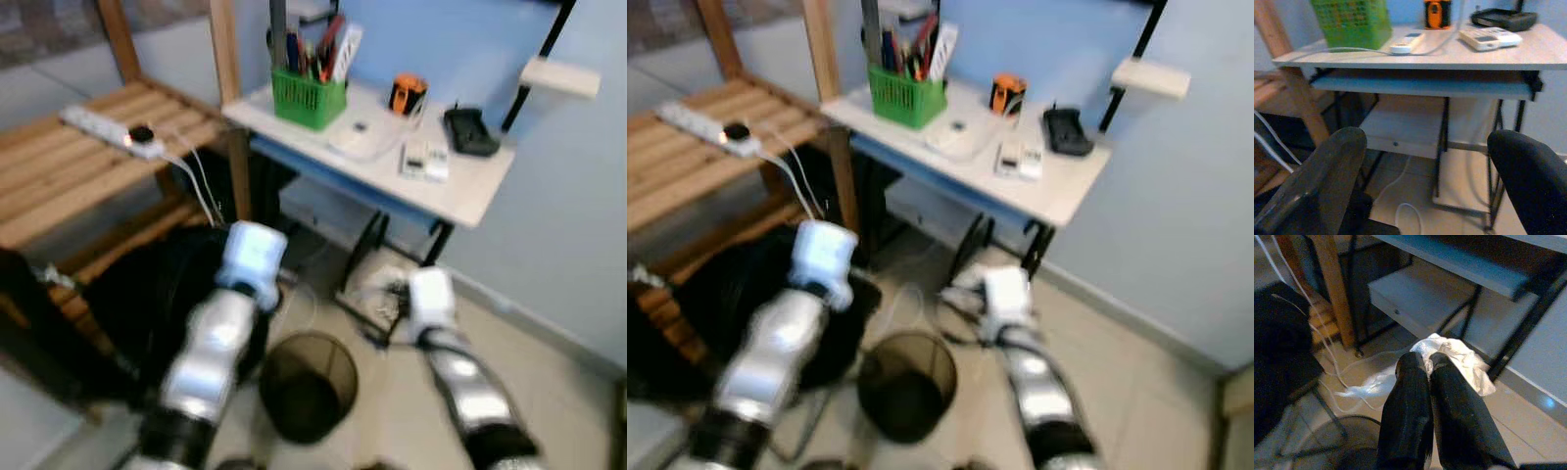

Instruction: Clean up the room

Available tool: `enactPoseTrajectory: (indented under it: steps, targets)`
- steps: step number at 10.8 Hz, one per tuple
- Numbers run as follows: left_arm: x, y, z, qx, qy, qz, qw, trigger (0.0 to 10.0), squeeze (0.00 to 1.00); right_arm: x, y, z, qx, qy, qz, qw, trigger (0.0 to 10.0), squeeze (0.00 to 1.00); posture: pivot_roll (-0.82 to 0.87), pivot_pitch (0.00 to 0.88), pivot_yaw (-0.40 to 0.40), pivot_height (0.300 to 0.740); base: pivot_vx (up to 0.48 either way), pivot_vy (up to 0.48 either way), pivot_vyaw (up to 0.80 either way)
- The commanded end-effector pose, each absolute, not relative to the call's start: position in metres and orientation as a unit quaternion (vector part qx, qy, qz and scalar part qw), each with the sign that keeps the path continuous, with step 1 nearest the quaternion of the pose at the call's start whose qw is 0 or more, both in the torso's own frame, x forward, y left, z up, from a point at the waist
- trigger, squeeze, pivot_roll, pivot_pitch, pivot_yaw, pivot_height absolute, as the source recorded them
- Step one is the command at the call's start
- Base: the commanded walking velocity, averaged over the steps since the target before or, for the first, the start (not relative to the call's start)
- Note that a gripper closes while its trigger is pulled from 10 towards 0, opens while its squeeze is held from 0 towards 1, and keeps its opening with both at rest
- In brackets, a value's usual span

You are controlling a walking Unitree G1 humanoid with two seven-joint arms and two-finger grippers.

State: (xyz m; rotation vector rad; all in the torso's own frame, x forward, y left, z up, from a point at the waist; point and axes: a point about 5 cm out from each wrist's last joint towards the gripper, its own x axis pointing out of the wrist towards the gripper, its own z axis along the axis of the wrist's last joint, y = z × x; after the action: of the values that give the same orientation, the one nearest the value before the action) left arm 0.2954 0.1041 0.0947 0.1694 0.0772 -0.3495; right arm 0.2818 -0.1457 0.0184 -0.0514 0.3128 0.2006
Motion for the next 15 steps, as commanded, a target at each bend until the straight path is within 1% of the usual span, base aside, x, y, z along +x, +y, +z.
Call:
enactPoseTrajectory:
  steps: [1, 2, 3, 4, 5, 6, 7, 9, 11, 13, 15]
  targets:
    - [0.293, 0.109, 0.091, 0.085, 0.052, -0.172, 0.98, 10.0, 0.0, 0.284, -0.14, 0.018, -0.032, 0.162, 0.118, 0.979, 10.0, 0.0, 0.14, 0.0, -0.049, 0.726, 0.0, 0.0, 0.0]
    - [0.291, 0.106, 0.087, 0.086, 0.065, -0.179, 0.978, 10.0, 0.0, 0.285, -0.143, 0.014, -0.043, 0.178, 0.123, 0.975, 10.0, 0.0, 0.15, 0.0, -0.058, 0.726, 0.0, 0.0, 0.0]
    - [0.288, 0.104, 0.085, 0.087, 0.073, -0.184, 0.976, 10.0, 0.0, 0.284, -0.139, 0.009, -0.051, 0.19, 0.138, 0.971, 10.0, 0.0, 0.17, 0.003, -0.066, 0.726, 0.0, 0.0, 0.0]
    - [0.284, 0.104, 0.081, 0.099, 0.089, -0.196, 0.972, 10.0, 0.0, 0.286, -0.124, 0.006, -0.054, 0.199, 0.165, 0.964, 10.0, 0.0, 0.19, 0.014, -0.079, 0.726, 0.0, 0.0, 0.0]
    - [0.281, 0.105, 0.078, 0.107, 0.097, -0.202, 0.969, 10.0, 0.0, 0.287, -0.119, 0.006, -0.053, 0.199, 0.172, 0.963, 10.0, 0.0, 0.2, 0.021, -0.085, 0.726, 0.0, 0.0, 0.0]
    - [0.267, 0.111, 0.064, 0.13, 0.124, -0.225, 0.958, 10.0, 0.0, 0.291, -0.098, 0.008, -0.047, 0.198, 0.197, 0.959, 10.0, 0.0, 0.24, 0.042, -0.103, 0.726, 0.0, 0.0, 0.0]
    - [0.259, 0.113, 0.061, 0.133, 0.133, -0.23, 0.955, 10.0, 0.0, 0.291, -0.093, 0.008, -0.044, 0.199, 0.205, 0.957, 10.0, 0.0, 0.25, 0.053, -0.112, 0.726, 0.0, 0.0, 0.0]
    - [0.238, 0.126, 0.045, 0.151, 0.154, -0.222, 0.951, 10.0, 0.0, 0.293, -0.074, 0.01, -0.049, 0.197, 0.234, 0.951, 10.0, 0.0, 0.27, 0.084, -0.132, 0.726, 0.0, 0.0, 0.0]
    - [0.227, 0.126, 0.042, 0.152, 0.148, -0.23, 0.95, 10.0, 0.0, 0.295, -0.057, 0.014, -0.057, 0.196, 0.257, 0.945, 10.0, 0.0, 0.28, 0.097, -0.143, 0.726, 0.0, 0.0, 0.0]
    - [0.222, 0.12, 0.041, 0.162, 0.143, -0.252, 0.943, 10.0, 0.0, 0.299, -0.051, 0.019, -0.05, 0.188, 0.253, 0.948, 10.0, 0.0, 0.28, 0.11, -0.142, 0.726, 0.0, 0.0, 0.0]
    - [0.213, 0.113, 0.038, 0.184, 0.15, -0.287, 0.928, 10.0, 0.0, 0.301, -0.048, 0.021, -0.046, 0.185, 0.242, 0.951, 10.0, 0.0, 0.29, 0.147, -0.157, 0.726, 0.0, 0.0, 0.0]
